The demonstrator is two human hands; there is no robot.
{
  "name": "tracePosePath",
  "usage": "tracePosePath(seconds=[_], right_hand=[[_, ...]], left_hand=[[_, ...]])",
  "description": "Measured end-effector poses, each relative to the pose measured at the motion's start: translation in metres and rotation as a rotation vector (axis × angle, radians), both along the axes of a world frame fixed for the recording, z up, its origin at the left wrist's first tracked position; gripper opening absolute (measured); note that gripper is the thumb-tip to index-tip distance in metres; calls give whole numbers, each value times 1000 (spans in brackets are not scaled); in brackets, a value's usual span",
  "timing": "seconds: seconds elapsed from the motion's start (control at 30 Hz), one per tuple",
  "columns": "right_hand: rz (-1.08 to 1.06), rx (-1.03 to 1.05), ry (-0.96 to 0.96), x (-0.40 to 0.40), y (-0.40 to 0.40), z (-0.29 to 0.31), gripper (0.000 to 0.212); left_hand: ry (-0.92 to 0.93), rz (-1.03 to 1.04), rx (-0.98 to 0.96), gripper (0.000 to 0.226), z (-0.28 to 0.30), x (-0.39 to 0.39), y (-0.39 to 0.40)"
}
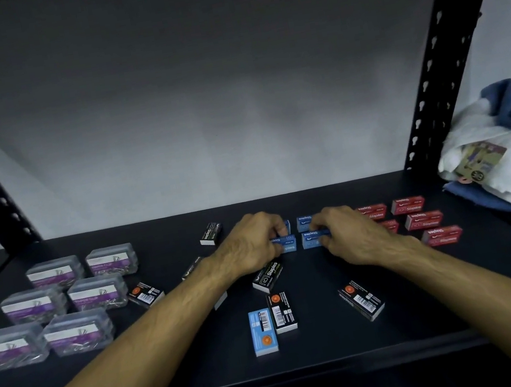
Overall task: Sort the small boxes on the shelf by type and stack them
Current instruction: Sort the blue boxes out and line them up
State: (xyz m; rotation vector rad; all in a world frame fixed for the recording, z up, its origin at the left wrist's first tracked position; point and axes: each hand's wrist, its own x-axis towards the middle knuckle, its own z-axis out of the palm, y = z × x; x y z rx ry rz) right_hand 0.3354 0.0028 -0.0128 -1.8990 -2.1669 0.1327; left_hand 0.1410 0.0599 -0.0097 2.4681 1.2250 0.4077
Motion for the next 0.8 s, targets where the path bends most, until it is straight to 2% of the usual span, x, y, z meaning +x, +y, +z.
tracePosePath(seconds=[0.33, 0.53, 0.8], right_hand=[[-3, 57, 7, -1, -10, 9, 28], [63, 129, 26, -19, -21, 17, 29], [226, 87, 105, -70, -46, 16, 28]], left_hand=[[0, 28, 65, 31, 10, -21, -4], [-11, 90, 83, 24, 18, -66, -10], [31, 128, 14, 19, 11, -111, -31]])
